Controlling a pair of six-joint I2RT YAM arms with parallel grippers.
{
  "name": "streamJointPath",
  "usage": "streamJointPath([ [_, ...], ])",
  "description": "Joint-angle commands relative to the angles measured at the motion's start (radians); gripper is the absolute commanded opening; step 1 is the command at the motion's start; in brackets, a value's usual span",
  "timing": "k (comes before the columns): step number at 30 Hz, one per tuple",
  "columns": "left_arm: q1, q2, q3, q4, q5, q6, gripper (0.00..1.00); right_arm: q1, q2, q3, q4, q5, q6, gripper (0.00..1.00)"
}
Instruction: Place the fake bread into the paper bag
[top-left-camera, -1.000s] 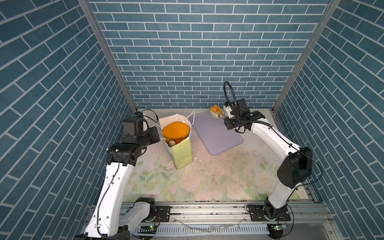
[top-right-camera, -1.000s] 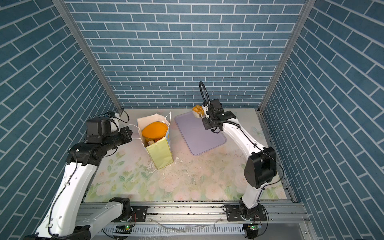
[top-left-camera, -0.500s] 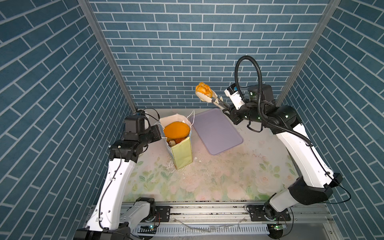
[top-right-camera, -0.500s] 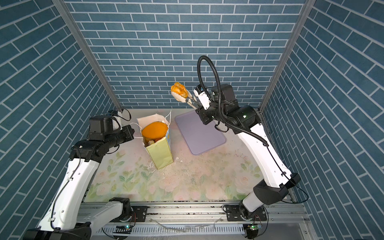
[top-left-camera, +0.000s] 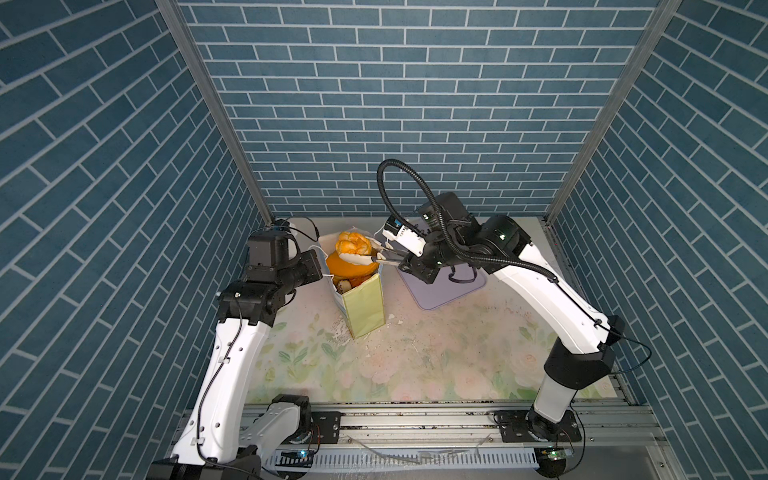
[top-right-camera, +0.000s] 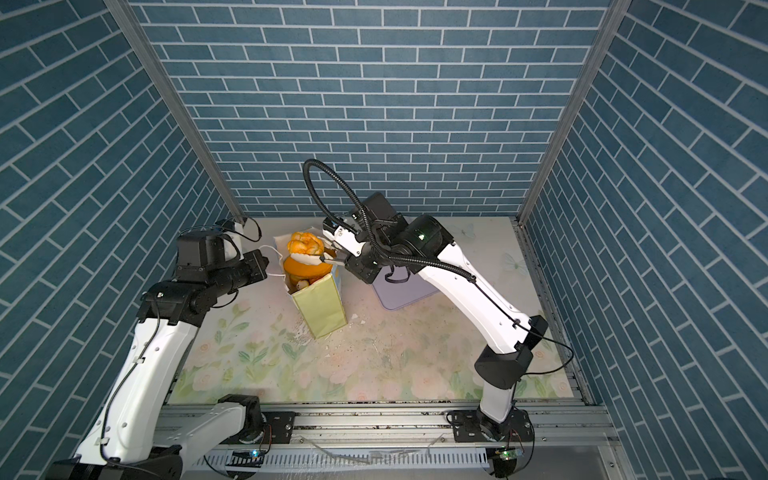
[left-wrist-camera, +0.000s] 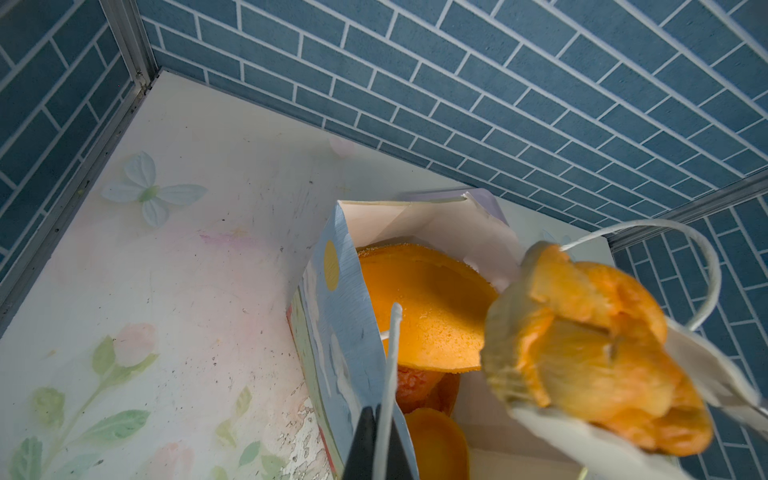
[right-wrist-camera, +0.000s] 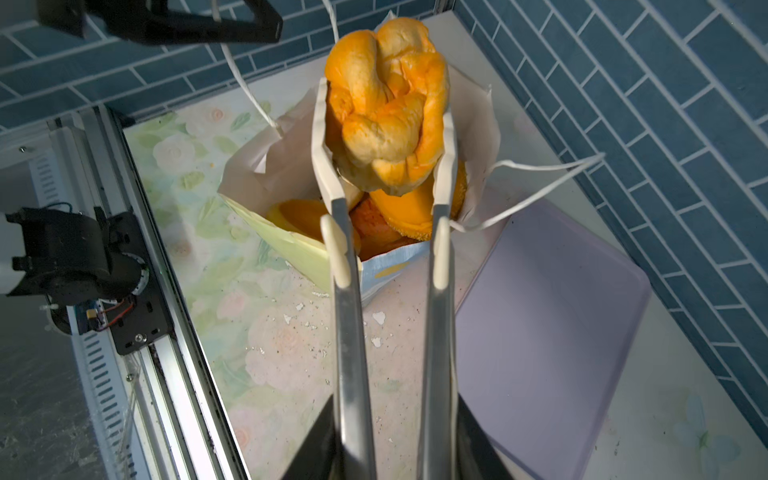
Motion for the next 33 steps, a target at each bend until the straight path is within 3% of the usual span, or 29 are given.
streamJointPath([
  [1, -0.004, -0.017, 0.015, -0.003, 0.001, 0.014, 0.00, 0.005, -0.005, 0.022, 0.022, 0.012, -0.034, 0.46],
  [11, -0.003, -0.016, 0.040, -0.020, -0.013, 0.021, 0.00, -0.008, -0.023, 0.082, 0.089, 0.094, -0.023, 0.50],
  [13, -0.003, -0.018, 0.049, -0.026, -0.023, 0.031, 0.11, -0.037, -0.043, 0.082, 0.126, 0.106, 0.003, 0.50],
  [18, -0.003, -0.018, 0.105, -0.079, -0.111, 0.098, 0.48, -0.191, -0.118, 0.024, 0.218, 0.182, 0.081, 0.50],
  [20, -0.002, -0.019, 0.130, -0.101, -0.187, 0.137, 0.60, -0.272, -0.163, -0.059, 0.271, 0.223, 0.108, 0.50],
  [23, 0.035, -0.025, 0.164, -0.114, -0.278, 0.187, 0.68, -0.428, -0.243, -0.265, 0.381, 0.223, 0.144, 0.50],
  [30, 0.247, -0.038, 0.131, -0.037, -0.263, 0.236, 0.73, -0.789, -0.314, -0.842, 0.768, 0.179, 0.144, 0.51],
  [33, 0.290, -0.036, 0.075, -0.014, -0.267, 0.238, 0.73, -0.871, -0.238, -0.958, 0.844, 0.156, 0.144, 0.52],
])
